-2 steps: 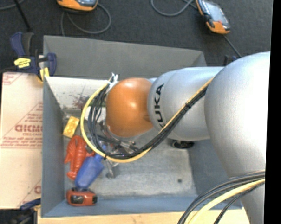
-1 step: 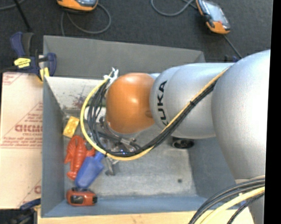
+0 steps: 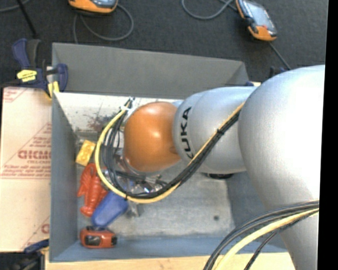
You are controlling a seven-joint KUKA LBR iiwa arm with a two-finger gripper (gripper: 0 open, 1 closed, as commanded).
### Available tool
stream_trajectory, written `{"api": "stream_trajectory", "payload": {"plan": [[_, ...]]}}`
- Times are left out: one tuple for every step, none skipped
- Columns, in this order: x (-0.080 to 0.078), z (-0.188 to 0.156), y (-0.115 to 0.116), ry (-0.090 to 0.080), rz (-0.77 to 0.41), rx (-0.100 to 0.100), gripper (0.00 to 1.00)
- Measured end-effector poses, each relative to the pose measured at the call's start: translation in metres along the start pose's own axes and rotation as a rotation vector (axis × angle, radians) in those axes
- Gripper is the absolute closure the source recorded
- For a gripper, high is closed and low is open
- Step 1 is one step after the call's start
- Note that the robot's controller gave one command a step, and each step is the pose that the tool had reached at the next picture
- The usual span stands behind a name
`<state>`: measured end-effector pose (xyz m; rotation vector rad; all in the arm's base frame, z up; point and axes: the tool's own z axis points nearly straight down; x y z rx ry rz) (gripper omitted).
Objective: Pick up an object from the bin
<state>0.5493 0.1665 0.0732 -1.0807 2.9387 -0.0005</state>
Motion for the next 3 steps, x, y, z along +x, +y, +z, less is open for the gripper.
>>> {"api": "stream_trajectory", "payload": {"plan": [[-0.0018,0.0152,-0.0015,0.0,-0.057,0.003,1.0],[-0.0016,0.0146,-0.0013,-0.001,-0.067,0.003,1.0],[-0.0017,0.0114,-0.0013,0.0,-0.07,0.002,1.0]]}}
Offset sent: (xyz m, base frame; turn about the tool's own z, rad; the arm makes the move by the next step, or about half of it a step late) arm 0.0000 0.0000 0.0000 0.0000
